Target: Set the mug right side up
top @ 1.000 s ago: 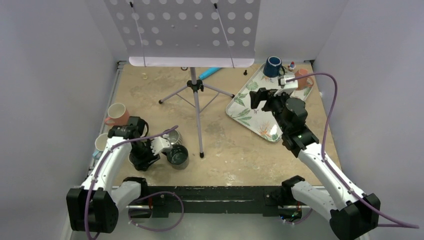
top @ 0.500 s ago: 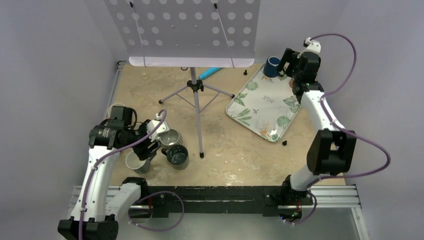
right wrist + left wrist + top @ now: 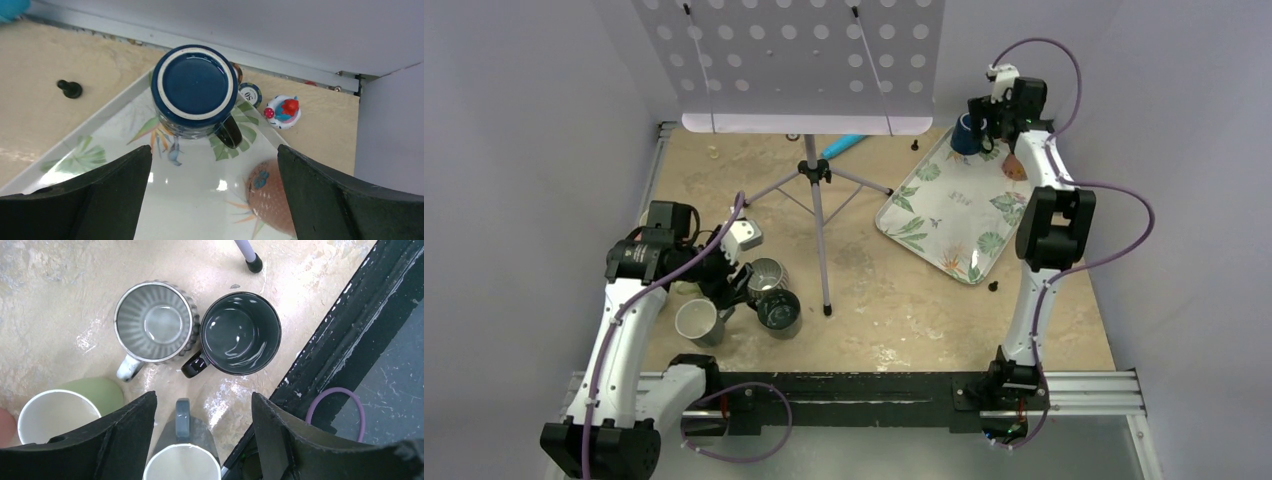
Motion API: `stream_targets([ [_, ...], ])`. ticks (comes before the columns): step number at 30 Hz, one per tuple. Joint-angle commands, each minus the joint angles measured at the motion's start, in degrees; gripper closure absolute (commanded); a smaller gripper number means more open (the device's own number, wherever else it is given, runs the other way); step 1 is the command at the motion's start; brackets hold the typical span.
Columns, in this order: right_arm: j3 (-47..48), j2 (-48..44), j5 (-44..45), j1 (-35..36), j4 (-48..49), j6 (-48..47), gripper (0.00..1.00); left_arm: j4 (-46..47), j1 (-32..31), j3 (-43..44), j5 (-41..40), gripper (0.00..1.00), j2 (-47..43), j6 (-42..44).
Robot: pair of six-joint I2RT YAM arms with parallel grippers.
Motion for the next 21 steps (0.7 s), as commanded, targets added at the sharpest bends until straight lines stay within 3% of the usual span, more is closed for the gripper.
stream_targets([
  [1,9.23,4.95,0.57,-0.11,-4.50,-9.03,0.01,4.02,0.14,1.15,2.01,0.27,0.69,-2.97],
  [5,15.94,11.04,-1.42,-0.70,-7.35,-12.02,0.01,5.48,0.17,0.40,0.98,0.26,0.68,-3.54],
  [12,19.51,17.58,-6.85,-1.12,-10.96,-16.54,0.05,7.04,0.17,0.24,0.92,0.26,-0.52,-3.64],
  [16,17.33,16.96,-6.98,-0.69,-11.54,-17.87,0.14,7.36,0.17,0.39,0.59,0.26,-0.13,-3.52],
  [21,15.71,16.85,-2.00,-0.37,-7.46,-17.82,0.36,7.77,0.12,-0.31,1.92,0.26,0.45,-3.81],
])
